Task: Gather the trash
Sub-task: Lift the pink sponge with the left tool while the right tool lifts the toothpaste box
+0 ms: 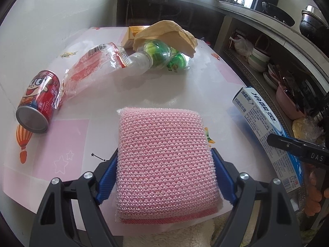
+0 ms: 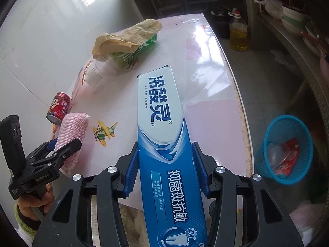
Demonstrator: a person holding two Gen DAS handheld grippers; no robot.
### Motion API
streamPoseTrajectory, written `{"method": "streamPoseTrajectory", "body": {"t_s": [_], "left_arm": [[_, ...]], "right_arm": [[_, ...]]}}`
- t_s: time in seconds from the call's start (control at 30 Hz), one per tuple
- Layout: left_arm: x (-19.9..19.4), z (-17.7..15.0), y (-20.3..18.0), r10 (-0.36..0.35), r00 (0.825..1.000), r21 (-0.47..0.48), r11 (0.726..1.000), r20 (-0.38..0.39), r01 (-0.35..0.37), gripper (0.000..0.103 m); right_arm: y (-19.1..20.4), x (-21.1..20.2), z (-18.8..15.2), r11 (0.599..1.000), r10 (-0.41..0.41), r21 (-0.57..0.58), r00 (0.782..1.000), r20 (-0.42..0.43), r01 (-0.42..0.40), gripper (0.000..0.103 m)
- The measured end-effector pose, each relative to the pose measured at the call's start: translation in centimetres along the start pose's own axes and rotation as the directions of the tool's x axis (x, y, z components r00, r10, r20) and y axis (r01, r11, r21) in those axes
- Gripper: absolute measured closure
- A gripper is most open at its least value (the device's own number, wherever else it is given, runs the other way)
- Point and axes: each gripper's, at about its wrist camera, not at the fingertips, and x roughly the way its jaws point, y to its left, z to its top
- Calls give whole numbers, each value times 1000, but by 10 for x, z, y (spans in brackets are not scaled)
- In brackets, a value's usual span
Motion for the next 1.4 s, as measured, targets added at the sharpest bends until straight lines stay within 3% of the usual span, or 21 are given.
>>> {"method": "streamPoseTrajectory", "body": {"t_s": [0.9, 1.4], "left_arm": [[-15, 9, -11, -43, 998, 31, 999, 35, 42, 22], [-20, 21, -51, -81, 996, 95, 993, 47, 77, 22]], "right_arm": [[-11, -19, -3, 999, 42, 31, 998, 46, -44, 57], [-40, -42, -7, 993, 61, 90, 993, 104, -70, 57]]}}
